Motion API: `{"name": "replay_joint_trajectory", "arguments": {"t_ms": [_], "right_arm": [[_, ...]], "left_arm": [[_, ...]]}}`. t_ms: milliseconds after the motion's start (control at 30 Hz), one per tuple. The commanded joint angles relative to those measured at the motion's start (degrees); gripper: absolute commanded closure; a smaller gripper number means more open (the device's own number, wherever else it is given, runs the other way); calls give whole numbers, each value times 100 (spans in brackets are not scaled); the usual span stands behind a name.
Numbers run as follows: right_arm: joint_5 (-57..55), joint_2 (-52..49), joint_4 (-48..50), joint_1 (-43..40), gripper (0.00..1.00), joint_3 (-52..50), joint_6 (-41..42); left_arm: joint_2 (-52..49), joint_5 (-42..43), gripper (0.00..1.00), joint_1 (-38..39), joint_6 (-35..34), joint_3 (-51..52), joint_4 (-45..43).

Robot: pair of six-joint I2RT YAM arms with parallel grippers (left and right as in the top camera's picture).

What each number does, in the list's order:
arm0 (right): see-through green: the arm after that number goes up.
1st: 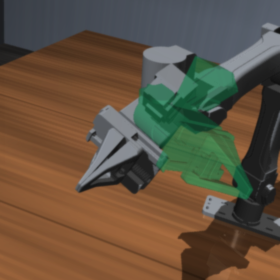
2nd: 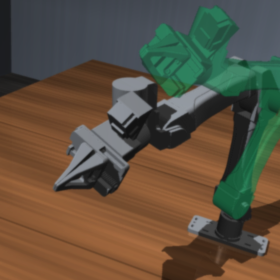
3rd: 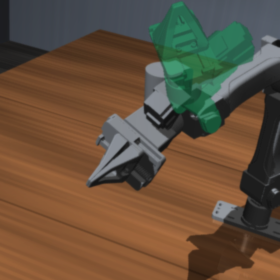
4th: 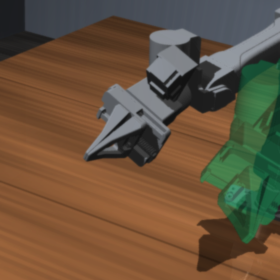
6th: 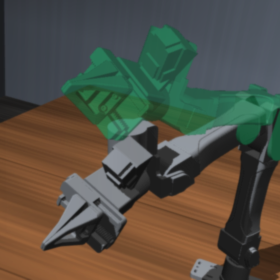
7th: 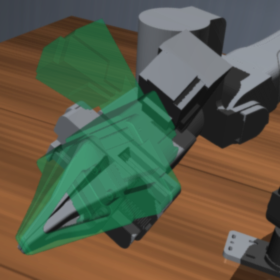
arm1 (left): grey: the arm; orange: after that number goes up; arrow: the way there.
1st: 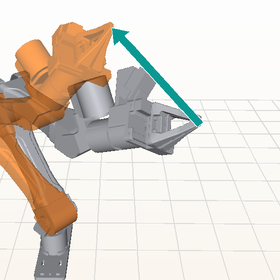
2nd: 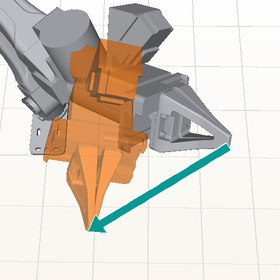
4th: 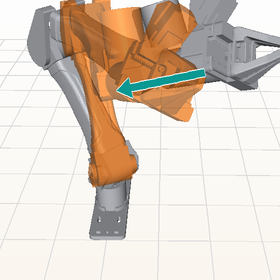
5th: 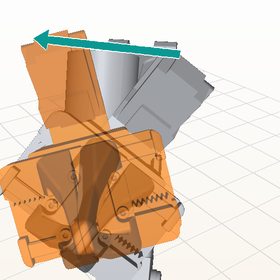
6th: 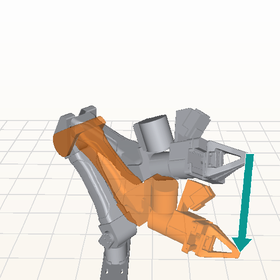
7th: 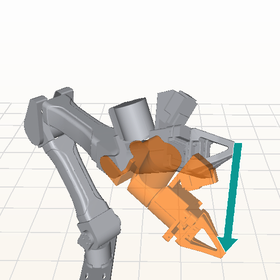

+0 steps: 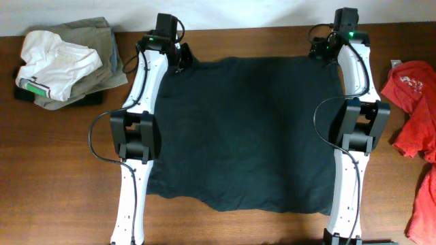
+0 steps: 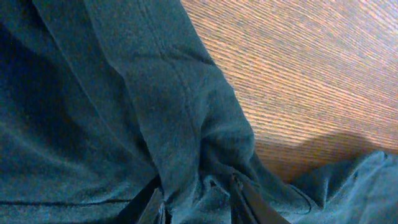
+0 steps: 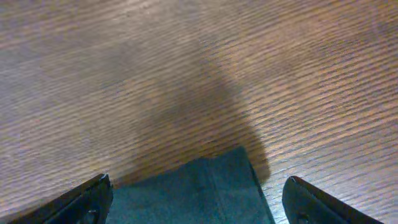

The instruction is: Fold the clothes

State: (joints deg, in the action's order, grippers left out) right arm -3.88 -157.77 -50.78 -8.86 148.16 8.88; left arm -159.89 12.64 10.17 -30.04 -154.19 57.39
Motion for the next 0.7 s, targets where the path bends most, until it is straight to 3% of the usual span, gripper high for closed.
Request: {"name": "replay_joint_trajectory", "arguments": {"t_ms": [0, 100, 167, 233, 300, 333, 400, 500, 667], "right_arm": [[-157, -118, 96, 11, 16, -247, 61], [-160, -120, 153, 11, 45, -363, 61], [-160, -120, 199, 11, 50, -363, 61], [-229, -120, 155, 11, 64, -363, 63], [-461, -118, 96, 11, 71, -363, 63], [-741, -118, 15, 0, 80, -363, 63], [-754, -118, -63, -72, 94, -363, 144], [-713, -118, -225, -219, 96, -363, 367], [-669, -74, -387, -317, 96, -315, 363]], "left_arm": [[-116, -39, 67, 92, 9, -57, 7], [-116, -42, 67, 92, 9, -57, 7], [-116, -42, 67, 92, 11, -59, 9], [-116, -42, 67, 63, 15, -59, -31], [-114, -26, 68, 42, 177, -74, -120], [-114, -39, 79, 13, 315, -155, -109], [-114, -17, 85, -7, 315, -208, -96], [-81, -46, 98, -17, 313, -310, 15], [-59, -348, 99, -22, 444, -844, 382]]}}
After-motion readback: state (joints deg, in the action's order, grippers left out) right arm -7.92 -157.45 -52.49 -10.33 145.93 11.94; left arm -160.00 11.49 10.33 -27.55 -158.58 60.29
